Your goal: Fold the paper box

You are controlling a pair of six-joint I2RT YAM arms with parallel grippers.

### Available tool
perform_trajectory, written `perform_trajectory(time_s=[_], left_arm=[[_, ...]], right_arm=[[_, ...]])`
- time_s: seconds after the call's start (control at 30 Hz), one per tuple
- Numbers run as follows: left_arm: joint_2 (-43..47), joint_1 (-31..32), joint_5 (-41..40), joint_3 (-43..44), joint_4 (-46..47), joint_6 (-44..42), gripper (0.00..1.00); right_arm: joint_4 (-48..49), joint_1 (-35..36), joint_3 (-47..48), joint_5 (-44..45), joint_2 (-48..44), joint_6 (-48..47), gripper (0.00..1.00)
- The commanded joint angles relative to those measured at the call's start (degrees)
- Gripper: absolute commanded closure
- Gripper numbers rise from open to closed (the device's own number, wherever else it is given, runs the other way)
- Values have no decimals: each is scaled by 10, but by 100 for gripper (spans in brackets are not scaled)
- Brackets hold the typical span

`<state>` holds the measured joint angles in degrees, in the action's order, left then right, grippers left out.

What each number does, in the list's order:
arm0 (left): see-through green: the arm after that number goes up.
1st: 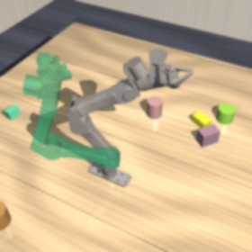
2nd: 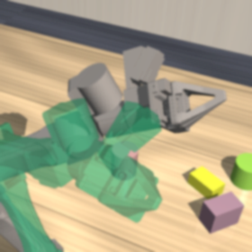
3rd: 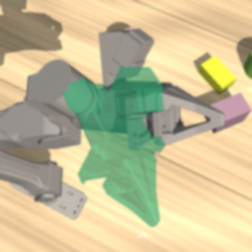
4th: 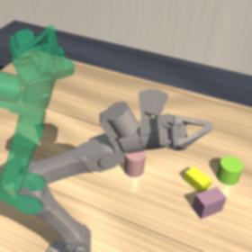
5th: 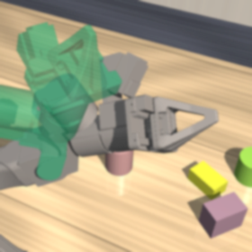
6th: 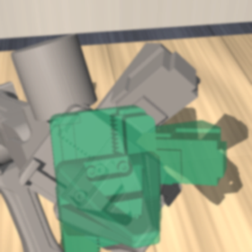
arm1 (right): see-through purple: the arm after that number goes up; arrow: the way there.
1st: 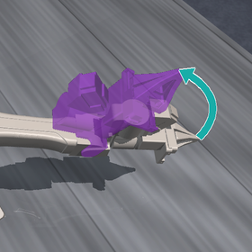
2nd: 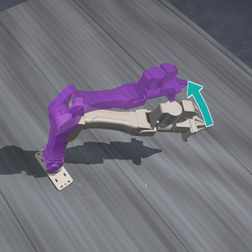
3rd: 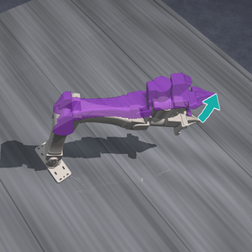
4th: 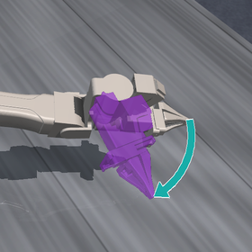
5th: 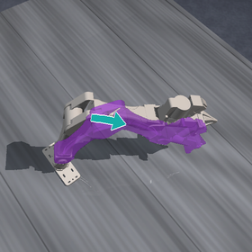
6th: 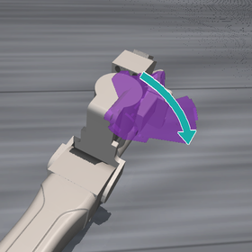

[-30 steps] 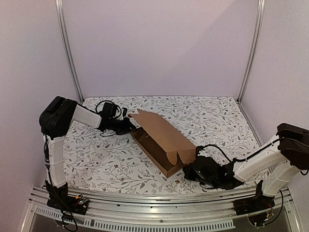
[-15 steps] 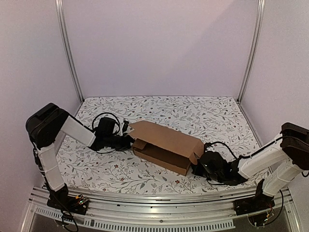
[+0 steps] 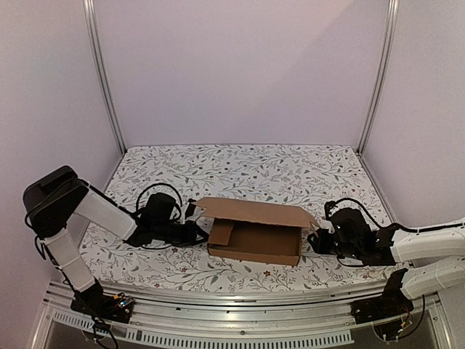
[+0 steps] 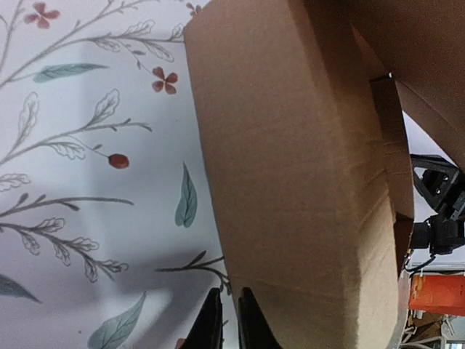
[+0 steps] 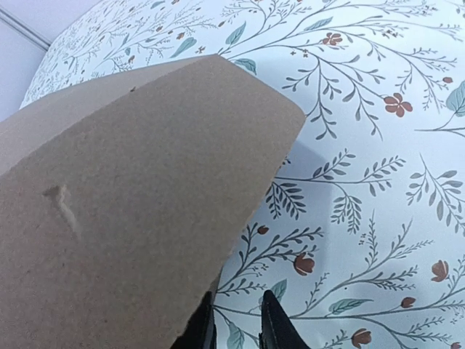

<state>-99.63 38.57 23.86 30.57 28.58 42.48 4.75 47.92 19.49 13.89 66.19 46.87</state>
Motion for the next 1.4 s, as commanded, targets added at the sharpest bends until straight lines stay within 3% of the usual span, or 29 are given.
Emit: perform_trajectory(time_s=[0.0,0.33,0.8,1.37], left_arm=[[51,5,-31,1,-39,-12,89],[136,5,-61,25,-135,-52,77],[87,18,-37,93,-149,-68,60],[48,66,-156,203,-320,-136,57]], right_arm=[[-112,-11,20,-27,-46,-60,78],[-188,-11,87,-122,-147,-85,72],[-184,-11,161,-95,-119,-78,70],[-179,-11,160,-94,-102,-91,69]])
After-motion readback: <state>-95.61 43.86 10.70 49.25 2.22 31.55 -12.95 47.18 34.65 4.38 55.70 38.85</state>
